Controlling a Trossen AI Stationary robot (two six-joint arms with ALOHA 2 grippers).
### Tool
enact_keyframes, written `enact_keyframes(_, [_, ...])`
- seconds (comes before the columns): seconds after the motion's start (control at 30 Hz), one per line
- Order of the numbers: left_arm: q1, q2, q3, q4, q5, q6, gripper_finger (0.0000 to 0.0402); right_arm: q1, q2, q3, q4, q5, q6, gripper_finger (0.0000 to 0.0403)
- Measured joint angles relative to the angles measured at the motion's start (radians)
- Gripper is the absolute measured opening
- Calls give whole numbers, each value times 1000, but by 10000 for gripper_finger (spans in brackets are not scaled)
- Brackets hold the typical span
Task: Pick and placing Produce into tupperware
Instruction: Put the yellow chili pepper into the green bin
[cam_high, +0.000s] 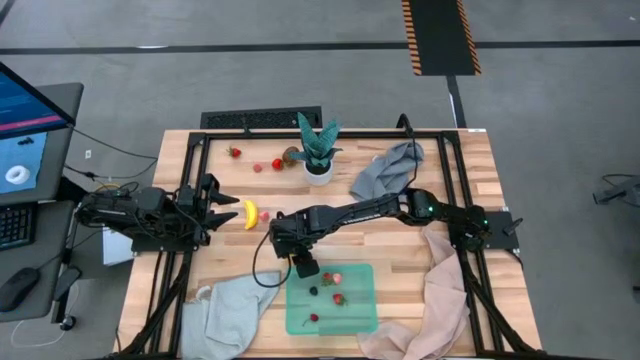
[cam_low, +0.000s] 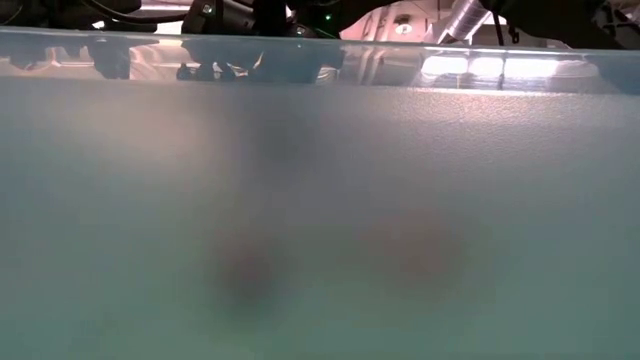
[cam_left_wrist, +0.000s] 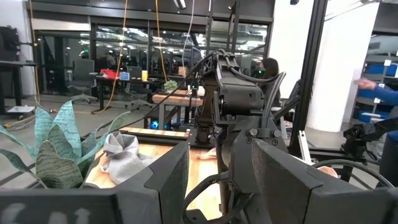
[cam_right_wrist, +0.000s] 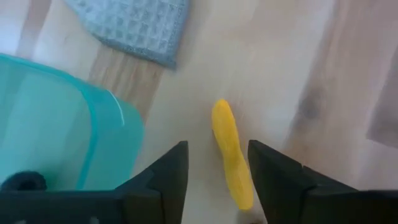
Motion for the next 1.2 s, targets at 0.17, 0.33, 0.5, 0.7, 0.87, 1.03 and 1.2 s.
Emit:
enact_keyframes(0.17, [0,0,0,-5,0,0,167,0,28,1,-9,-24,13,168])
enact_keyframes(0.33, [0,0,0,-6,0,0,167,0,34,3,-6,-21,9,150])
enact_keyframes(0.5, [0,0,0,-5,-7,0,167,-5,36,6,-6,-17,8,114])
enact_keyframes(0.7, [0,0,0,-4,-12,1,167,-19,43,35,-26,-16,8,67])
enact_keyframes(0.87, [0,0,0,-4,-13,-2,167,-31,47,83,-49,4,9,58])
enact_keyframes(1.03, [0,0,0,-4,-14,-6,167,-37,46,142,-98,13,9,57])
enact_keyframes(1.2, [0,0,0,-3,-14,-6,167,-37,45,219,-175,24,16,57])
